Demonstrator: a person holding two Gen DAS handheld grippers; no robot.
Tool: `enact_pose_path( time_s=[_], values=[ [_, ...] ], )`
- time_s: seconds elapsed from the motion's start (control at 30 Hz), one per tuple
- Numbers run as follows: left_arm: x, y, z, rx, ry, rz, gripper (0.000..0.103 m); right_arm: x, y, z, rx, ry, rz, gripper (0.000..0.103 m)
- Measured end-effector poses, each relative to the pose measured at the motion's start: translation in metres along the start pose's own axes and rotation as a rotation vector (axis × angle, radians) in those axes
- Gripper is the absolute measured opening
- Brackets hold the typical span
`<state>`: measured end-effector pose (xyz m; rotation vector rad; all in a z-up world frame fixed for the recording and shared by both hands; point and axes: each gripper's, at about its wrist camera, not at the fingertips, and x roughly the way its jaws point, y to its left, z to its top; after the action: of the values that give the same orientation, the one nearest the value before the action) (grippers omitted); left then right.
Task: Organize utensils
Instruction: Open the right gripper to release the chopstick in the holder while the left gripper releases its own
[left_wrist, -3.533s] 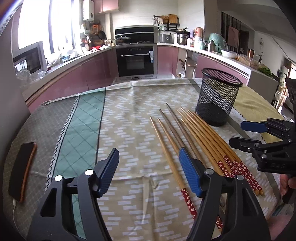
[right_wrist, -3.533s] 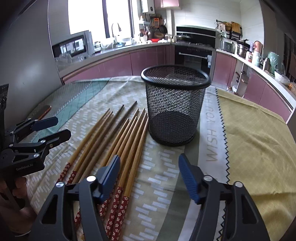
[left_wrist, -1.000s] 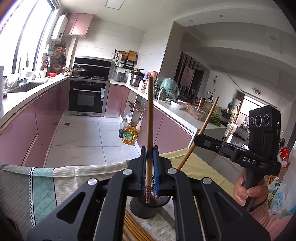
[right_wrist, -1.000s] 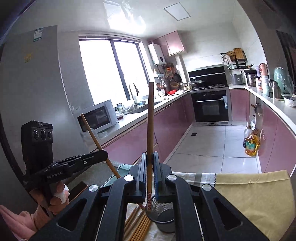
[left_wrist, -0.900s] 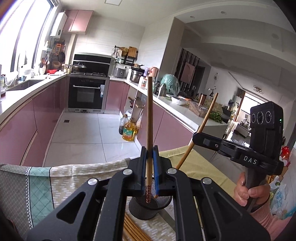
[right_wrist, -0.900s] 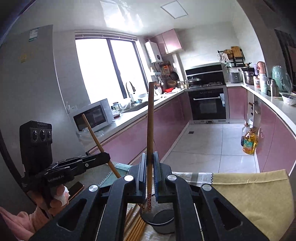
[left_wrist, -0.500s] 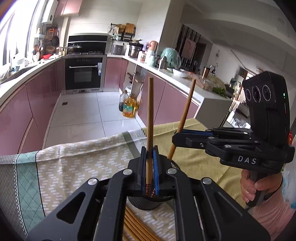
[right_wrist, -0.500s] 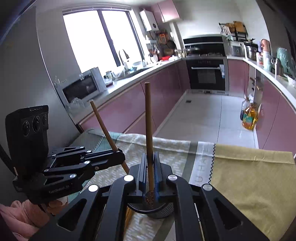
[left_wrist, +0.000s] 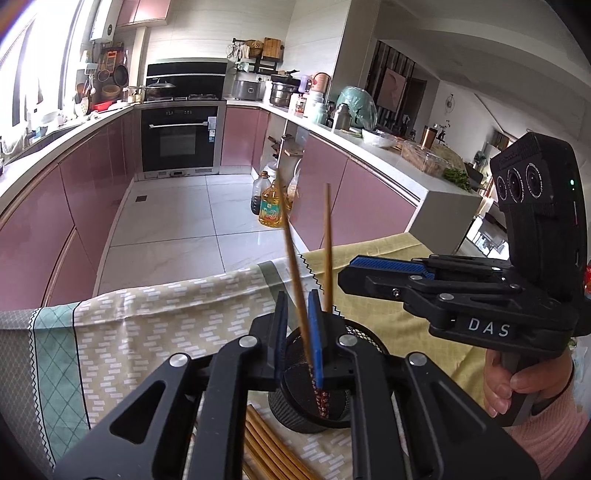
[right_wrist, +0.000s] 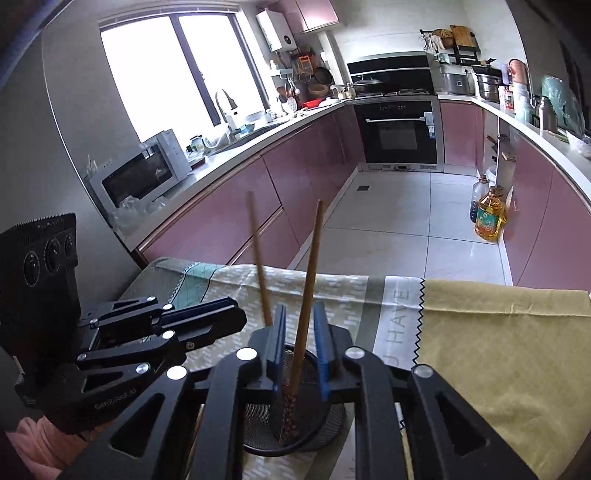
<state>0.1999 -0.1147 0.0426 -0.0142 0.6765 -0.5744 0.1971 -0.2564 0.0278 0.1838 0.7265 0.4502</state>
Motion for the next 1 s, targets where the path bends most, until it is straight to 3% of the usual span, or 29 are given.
enact_pose_path(
  time_s=[0.13,0.3,0.47,0.6,0.87,1.0],
  values=[
    [-0.012,0.002,-0.008,0.012,-0.031,0.038,0.029,-0.010,0.001,-0.005,-0.001,-0.038,-0.018,0.034],
    [-0.045,0.010,-0.025,0.023,-0.094,0.081,0.043,-0.037,0.009,-0.018,-0.013,-0.094,0.016,0.041],
    [-0.069,0.024,-0.058,0.024,-0.072,0.132,0.046,-0.069,0.031,-0.044,-0.086,-0.129,0.085,0.050],
    [-0.069,0.038,-0.088,0.016,0.005,0.182,0.046,-0.067,0.046,-0.070,-0.138,-0.077,0.092,0.050],
    [-0.053,0.053,-0.148,-0.035,0.148,0.177,0.046,-0.018,0.050,-0.119,-0.084,0.095,0.094,0.050],
    [-0.042,0.047,-0.165,-0.022,0.191,0.173,0.046,0.002,0.052,-0.140,-0.072,0.159,0.049,0.050]
  ],
)
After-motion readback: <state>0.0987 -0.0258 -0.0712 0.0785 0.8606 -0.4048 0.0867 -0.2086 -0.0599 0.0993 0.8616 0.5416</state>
